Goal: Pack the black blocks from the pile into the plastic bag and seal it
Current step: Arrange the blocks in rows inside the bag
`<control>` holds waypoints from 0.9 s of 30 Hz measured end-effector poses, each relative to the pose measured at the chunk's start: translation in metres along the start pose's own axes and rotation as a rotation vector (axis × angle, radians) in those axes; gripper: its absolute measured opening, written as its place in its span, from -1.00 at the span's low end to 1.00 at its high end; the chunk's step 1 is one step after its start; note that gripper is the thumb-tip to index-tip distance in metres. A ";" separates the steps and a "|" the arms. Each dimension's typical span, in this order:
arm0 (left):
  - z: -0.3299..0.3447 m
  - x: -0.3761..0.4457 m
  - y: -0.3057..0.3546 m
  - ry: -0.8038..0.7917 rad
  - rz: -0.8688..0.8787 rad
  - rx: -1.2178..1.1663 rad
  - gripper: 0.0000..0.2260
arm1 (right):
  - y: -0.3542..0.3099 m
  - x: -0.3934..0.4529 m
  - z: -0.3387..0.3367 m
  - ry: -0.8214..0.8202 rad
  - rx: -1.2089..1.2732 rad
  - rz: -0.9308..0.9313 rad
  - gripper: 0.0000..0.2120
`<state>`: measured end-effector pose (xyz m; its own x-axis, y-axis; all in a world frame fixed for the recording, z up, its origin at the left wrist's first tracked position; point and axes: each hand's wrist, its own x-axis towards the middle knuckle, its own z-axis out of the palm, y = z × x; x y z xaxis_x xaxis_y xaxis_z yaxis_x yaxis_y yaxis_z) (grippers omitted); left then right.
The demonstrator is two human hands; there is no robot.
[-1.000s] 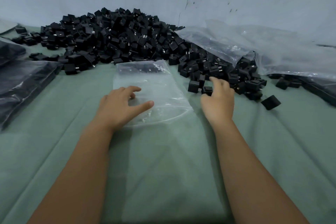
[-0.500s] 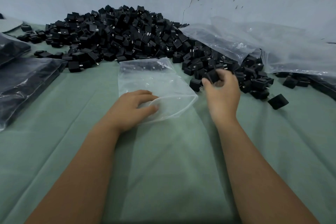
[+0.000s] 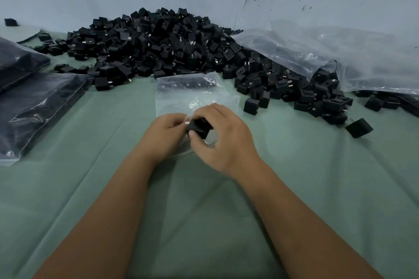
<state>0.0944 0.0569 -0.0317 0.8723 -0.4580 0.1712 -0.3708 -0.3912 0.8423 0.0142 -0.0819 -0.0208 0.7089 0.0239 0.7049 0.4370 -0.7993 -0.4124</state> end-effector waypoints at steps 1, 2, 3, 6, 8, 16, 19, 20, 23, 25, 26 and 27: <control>-0.001 0.001 0.000 0.029 -0.007 -0.006 -0.80 | 0.002 -0.001 -0.002 -0.017 -0.004 0.026 -0.84; -0.001 0.002 -0.001 0.071 -0.010 -0.021 -0.76 | 0.004 -0.002 -0.002 -0.048 -0.038 0.043 -0.84; -0.001 0.002 -0.002 0.121 -0.012 -0.042 -0.75 | 0.006 -0.002 -0.002 -0.095 -0.098 0.059 -0.83; -0.001 0.001 0.003 0.250 0.032 -0.160 -0.85 | 0.014 0.002 0.002 -0.232 -0.327 0.118 -0.75; -0.001 -0.001 0.008 0.238 0.075 -0.254 -0.89 | 0.015 0.003 0.004 -0.276 -0.406 0.163 -0.66; -0.006 -0.002 0.013 0.302 0.019 -0.393 -0.54 | 0.015 0.000 0.003 -0.363 -0.307 0.118 -0.85; -0.014 0.003 0.002 0.681 -0.184 -0.269 -0.69 | 0.015 -0.002 0.003 -0.353 -0.218 0.131 -0.84; -0.018 0.003 -0.002 0.725 -0.246 -0.192 -0.77 | 0.015 -0.002 0.002 -0.370 -0.188 0.147 -0.82; -0.021 0.001 -0.012 0.592 -0.367 0.128 -0.79 | 0.016 -0.003 0.003 -0.462 -0.137 0.188 -0.78; -0.017 0.002 -0.012 0.501 -0.347 0.274 -0.72 | 0.017 -0.002 0.006 -0.525 -0.176 0.193 -0.75; -0.015 0.003 -0.010 0.485 -0.334 0.296 -0.70 | 0.017 -0.002 0.008 -0.562 -0.203 0.188 -0.73; -0.014 0.003 -0.010 0.478 -0.332 0.302 -0.69 | 0.017 -0.002 0.010 -0.583 -0.216 0.174 -0.72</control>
<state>0.1048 0.0701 -0.0323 0.9755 0.1040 0.1937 -0.0697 -0.6892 0.7212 0.0261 -0.0894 -0.0352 0.9703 0.1570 0.1839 0.2107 -0.9221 -0.3245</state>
